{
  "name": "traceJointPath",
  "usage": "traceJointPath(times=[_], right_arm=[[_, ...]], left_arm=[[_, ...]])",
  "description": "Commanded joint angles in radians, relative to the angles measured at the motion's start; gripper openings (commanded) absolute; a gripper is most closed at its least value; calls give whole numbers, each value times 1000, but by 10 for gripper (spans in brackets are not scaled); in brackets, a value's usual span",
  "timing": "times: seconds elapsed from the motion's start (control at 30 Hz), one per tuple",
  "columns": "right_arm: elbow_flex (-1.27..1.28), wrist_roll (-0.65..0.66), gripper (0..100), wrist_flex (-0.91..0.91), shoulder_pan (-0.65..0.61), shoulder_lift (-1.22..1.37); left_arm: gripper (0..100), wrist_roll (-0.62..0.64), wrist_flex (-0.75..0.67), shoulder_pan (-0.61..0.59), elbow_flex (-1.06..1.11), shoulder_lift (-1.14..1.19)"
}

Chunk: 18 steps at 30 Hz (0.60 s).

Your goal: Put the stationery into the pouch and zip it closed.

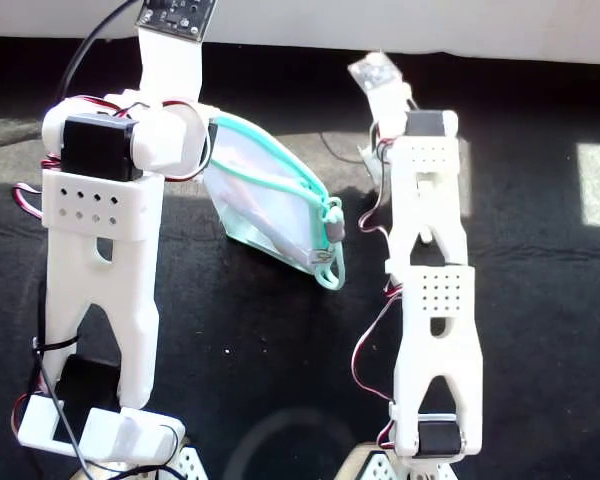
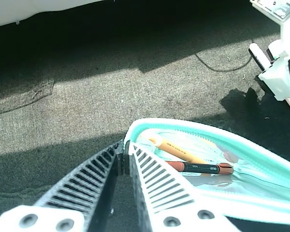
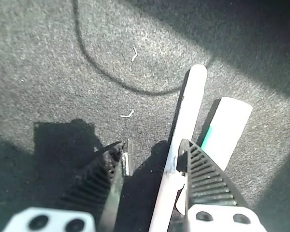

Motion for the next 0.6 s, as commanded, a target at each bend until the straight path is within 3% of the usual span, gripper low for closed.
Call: traceJointPath(times=[0.0, 0.13, 0.47, 0.57], right_arm=[[-59, 12, 160, 2, 30, -5], [-59, 12, 220, 2, 35, -5], [-50, 18, 211, -51, 33, 35], [-50, 80, 184, -70, 33, 77]], left_arm=[[10, 2, 57, 4, 58, 53], [10, 2, 55, 7, 58, 54], [10, 2, 58, 8, 64, 54], [9, 2, 66, 5, 108, 51]])
